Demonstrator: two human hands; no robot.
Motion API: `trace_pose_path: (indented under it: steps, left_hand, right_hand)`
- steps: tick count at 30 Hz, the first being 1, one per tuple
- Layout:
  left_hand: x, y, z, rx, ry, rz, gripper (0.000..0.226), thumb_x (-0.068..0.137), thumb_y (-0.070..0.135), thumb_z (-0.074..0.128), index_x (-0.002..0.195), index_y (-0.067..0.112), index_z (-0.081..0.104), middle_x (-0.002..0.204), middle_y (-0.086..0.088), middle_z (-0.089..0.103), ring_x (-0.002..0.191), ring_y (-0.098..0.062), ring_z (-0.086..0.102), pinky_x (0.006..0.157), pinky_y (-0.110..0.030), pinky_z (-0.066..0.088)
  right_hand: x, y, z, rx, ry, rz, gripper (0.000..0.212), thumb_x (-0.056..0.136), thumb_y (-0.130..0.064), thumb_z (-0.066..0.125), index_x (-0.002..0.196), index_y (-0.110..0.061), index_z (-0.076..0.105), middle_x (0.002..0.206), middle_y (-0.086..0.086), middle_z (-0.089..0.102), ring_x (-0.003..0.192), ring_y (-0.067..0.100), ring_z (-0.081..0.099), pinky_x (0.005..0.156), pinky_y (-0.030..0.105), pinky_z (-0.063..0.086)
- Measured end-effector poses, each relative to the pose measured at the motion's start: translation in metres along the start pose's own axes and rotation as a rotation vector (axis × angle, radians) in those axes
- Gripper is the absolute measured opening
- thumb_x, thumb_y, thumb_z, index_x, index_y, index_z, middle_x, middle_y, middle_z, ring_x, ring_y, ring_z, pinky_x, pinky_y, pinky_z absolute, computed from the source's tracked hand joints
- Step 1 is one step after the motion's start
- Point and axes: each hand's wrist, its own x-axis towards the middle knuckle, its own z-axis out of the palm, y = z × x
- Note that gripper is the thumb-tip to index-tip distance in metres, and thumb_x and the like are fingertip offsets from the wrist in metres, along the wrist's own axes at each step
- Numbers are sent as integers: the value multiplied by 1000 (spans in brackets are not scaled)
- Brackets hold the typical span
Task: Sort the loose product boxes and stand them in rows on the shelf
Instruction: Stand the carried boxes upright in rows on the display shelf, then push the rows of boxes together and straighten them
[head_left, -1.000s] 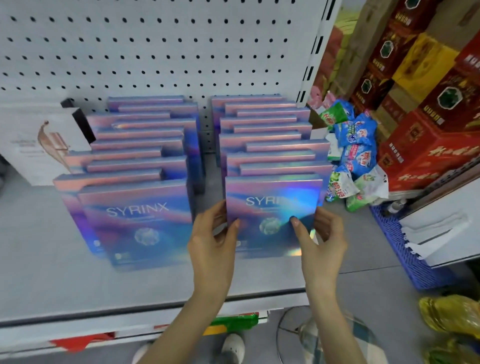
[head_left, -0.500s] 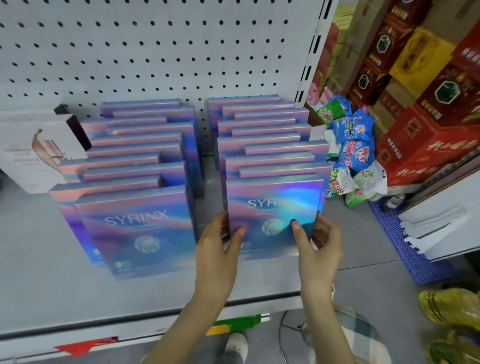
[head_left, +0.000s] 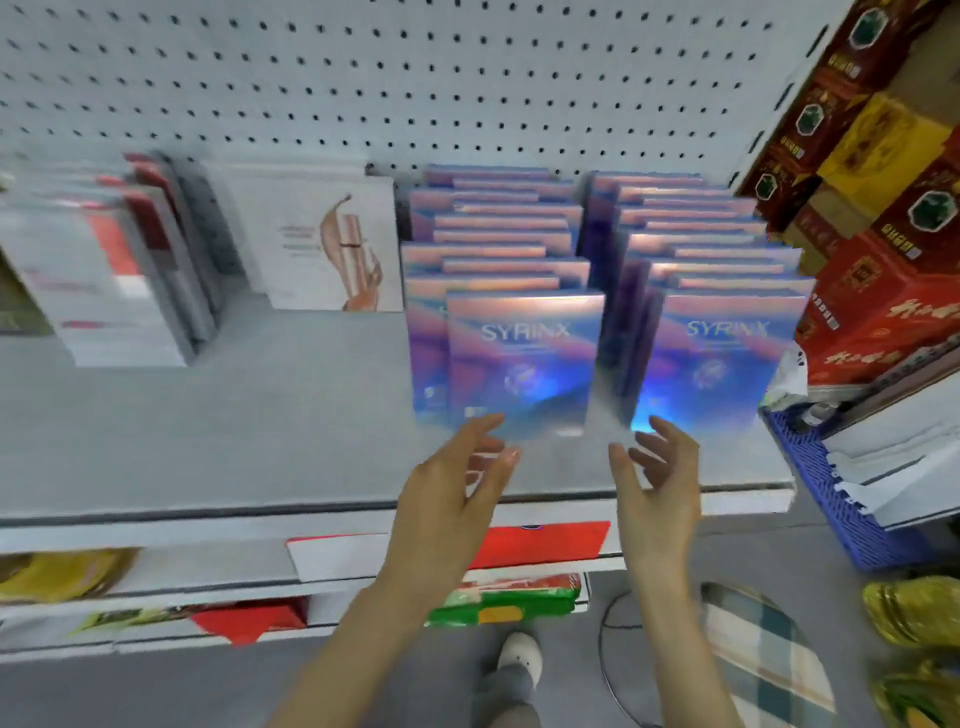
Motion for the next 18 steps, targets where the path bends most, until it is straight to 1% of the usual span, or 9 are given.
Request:
trace_pose_path:
  steps: [1,3,5,7,10,12,15,17,18]
  left_hand:
    - [-13,-12,-27,5,28,-7,27,89,50,49,115,46,54,98,22,65,89,4,63,78,-14,50]
    - [-41,-38,-84,5,95,-48,20,90,41,52,109,47,54,93,25,65,86,7,62,71,-7,46]
    - [-71,-66,-144,21,171,-104,21,91,35,55,110,43,58,95,25,66,87,9,62,70,-2,43]
    - [-103,-92,-202,36,256,-156,21,91,33,55,110,39,61,98,23,67,89,11,62,70,-1,43]
    - [-147,-121,-282,53,384,-221,20,92,29,56,110,30,66,99,16,69,88,9,63,68,-4,44]
    - [-171,-132,-327,61,466,-262,20,92,28,57,109,27,67,98,11,71,85,6,63,67,-6,46]
    - [-191,-142,-378,98,561,-273,19,93,24,57,108,23,68,96,7,71,82,10,62,64,-3,41]
    - [-195,-146,-402,96,606,-277,19,93,22,56,109,20,68,96,8,70,82,10,61,61,-2,40]
    - [-195,-149,-411,88,622,-281,19,94,22,56,109,21,67,96,9,69,82,10,61,60,-2,41]
  right_hand:
    - [-23,-7,17,18,-58,-9,39,89,-10,66,122,-24,50,106,-1,63,97,16,62,75,8,45]
    - [-73,-20,53,57,-166,-26,39,89,-10,65,122,-24,50,99,-2,67,88,7,64,77,10,46]
    - [-124,-34,94,91,-295,-24,39,89,-10,65,123,-24,51,95,-5,68,84,0,64,78,9,45]
    - [-170,-48,134,93,-451,-23,39,90,-12,64,123,-27,50,96,-8,68,85,-3,63,74,7,44]
    - [-227,-75,189,99,-638,-26,37,92,-18,62,122,-35,48,102,-14,65,89,-2,63,75,9,45]
    - [-257,-97,218,107,-718,-42,35,93,-21,60,122,-36,47,103,-17,63,87,-6,62,74,8,45]
    - [-286,-125,255,101,-807,-82,35,94,-24,59,123,-36,46,108,-13,61,91,-6,61,76,6,45]
    - [-297,-138,278,79,-844,-116,35,94,-26,59,124,-37,46,112,-10,60,94,-2,61,77,10,47]
    - [-301,-143,289,70,-856,-134,35,93,-26,59,124,-38,45,112,-10,59,94,0,62,78,14,48]
